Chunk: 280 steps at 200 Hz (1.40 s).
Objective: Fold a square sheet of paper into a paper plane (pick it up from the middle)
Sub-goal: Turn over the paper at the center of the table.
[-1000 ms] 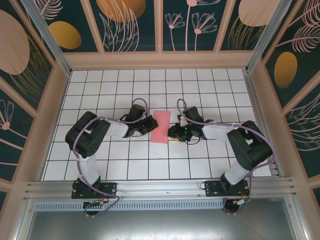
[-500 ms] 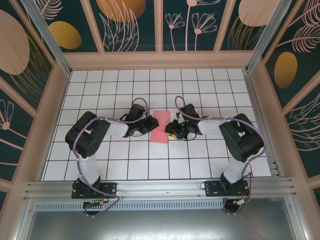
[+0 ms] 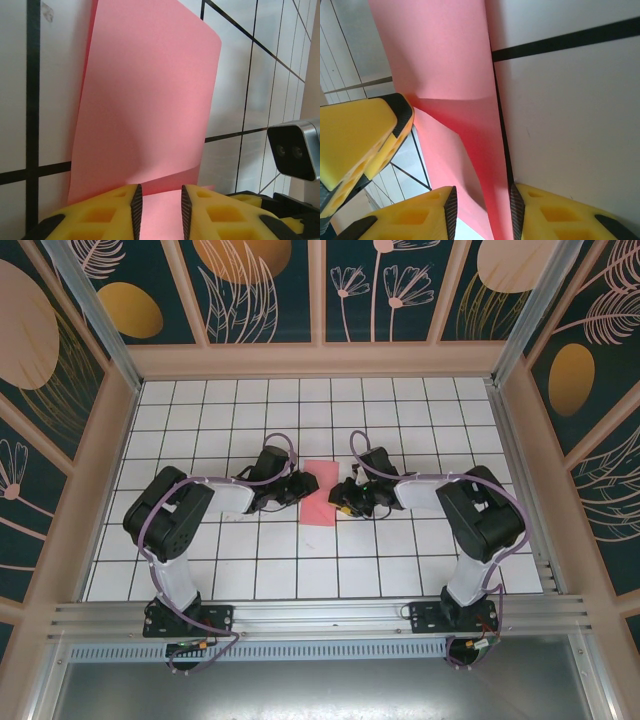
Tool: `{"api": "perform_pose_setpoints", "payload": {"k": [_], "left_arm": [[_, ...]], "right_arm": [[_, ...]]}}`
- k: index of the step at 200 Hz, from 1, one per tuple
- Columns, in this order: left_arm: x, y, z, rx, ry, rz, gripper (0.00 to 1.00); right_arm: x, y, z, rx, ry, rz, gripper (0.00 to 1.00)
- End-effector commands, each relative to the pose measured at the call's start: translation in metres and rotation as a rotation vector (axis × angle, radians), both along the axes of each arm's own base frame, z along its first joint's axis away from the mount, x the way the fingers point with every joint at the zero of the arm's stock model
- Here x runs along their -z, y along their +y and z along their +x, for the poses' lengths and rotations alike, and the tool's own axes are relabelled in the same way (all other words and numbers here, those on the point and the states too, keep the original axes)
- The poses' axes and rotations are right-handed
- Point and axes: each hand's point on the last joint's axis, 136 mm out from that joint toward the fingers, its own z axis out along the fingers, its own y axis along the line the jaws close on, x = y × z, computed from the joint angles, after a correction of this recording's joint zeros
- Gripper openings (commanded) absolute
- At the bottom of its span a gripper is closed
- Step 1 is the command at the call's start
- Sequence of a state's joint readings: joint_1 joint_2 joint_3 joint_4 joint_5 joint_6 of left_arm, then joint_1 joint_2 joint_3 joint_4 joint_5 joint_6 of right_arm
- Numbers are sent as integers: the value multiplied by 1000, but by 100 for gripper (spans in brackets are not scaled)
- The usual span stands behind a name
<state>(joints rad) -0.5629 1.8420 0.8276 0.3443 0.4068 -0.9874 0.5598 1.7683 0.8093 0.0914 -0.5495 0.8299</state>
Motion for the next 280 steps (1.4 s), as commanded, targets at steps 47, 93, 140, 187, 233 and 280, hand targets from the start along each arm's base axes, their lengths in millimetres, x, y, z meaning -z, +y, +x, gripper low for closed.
{"api": "perform_pose_setpoints", "payload": {"k": [47, 93, 140, 187, 233, 280], "left_arm": [[22, 6, 0, -11, 46, 55, 20], [28, 10, -2, -18, 59, 72, 20], [17, 7, 1, -18, 41, 50, 21], [-14, 5, 4, -32, -22, 2, 25], [-70, 37, 9, -166, -165, 51, 28], [-125, 91, 5, -361, -343, 134, 30]], "right_arm": [[-4, 9, 12, 4, -14, 33, 37], [-7, 13, 13, -8, -23, 59, 37], [-5, 17, 12, -23, -35, 80, 30], [-11, 20, 13, -36, -63, 130, 19], [-36, 18, 17, -54, -139, 123, 10], [-75, -6, 23, -64, -271, -43, 6]]}}
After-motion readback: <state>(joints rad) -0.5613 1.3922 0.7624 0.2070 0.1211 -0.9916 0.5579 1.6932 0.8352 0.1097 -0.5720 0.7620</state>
